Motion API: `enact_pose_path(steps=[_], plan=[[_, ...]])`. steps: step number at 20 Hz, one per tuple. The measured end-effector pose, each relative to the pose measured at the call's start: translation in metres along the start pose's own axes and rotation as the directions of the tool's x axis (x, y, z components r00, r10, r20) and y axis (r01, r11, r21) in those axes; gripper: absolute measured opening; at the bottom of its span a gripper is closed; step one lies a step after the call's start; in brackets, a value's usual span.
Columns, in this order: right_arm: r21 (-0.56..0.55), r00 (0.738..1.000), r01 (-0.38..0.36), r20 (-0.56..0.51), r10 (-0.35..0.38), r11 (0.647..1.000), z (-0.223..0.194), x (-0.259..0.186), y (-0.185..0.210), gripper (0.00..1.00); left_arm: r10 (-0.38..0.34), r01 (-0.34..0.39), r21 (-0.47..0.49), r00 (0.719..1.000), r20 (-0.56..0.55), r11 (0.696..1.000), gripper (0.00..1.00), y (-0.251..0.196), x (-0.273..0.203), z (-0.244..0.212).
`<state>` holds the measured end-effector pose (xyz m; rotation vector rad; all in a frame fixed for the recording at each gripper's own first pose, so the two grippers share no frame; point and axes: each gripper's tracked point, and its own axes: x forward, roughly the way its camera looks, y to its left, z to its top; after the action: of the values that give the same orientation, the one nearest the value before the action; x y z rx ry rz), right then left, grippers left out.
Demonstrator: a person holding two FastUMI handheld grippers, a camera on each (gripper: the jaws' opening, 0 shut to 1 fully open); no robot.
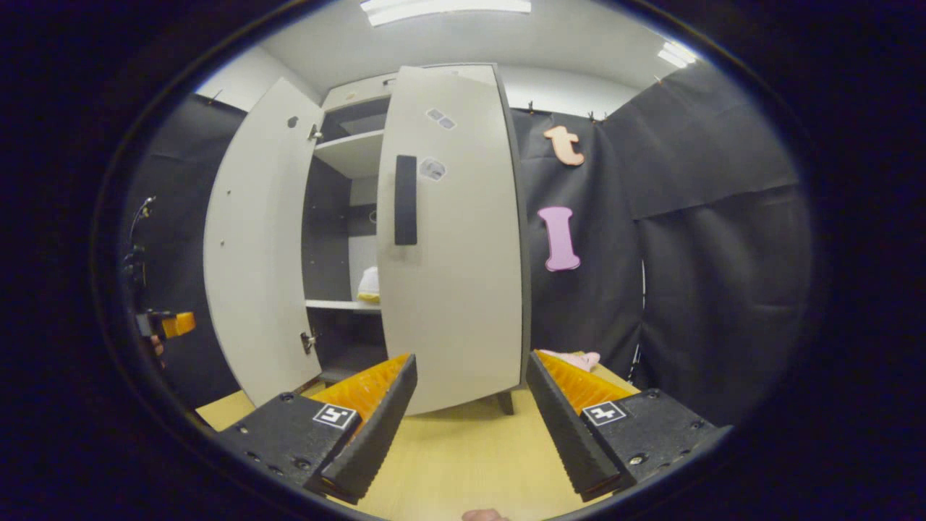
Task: Grab one shoe with the right hand and put it into the shoe cabinet, grab the other shoe with the left hand and put it into the shoe cabinet; then close the right door with the right hand and the left door with the left hand.
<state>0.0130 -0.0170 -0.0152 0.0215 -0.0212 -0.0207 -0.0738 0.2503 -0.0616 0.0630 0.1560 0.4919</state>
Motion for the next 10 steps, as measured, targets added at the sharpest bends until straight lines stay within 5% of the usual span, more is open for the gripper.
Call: enact_pose_path(steps=[5, 10], plan=[[0.0, 0.997, -0.017, -0.072, 0.017, 1.0, -0.02, 0.0, -0.004, 0.99, 0.026, -0.036, 0.077, 0.992, 0.126, 0.996, 0.86, 0.019, 0.044, 0.088], [0.029, 0.995, -0.013, -0.1, 0.015, 0.999, -0.029, 0.001, -0.003, 0.94, -0.029, 0.023, 0.037, 0.986, 0.164, 0.999, 0.86, 0.002, 0.066, 0.127]])
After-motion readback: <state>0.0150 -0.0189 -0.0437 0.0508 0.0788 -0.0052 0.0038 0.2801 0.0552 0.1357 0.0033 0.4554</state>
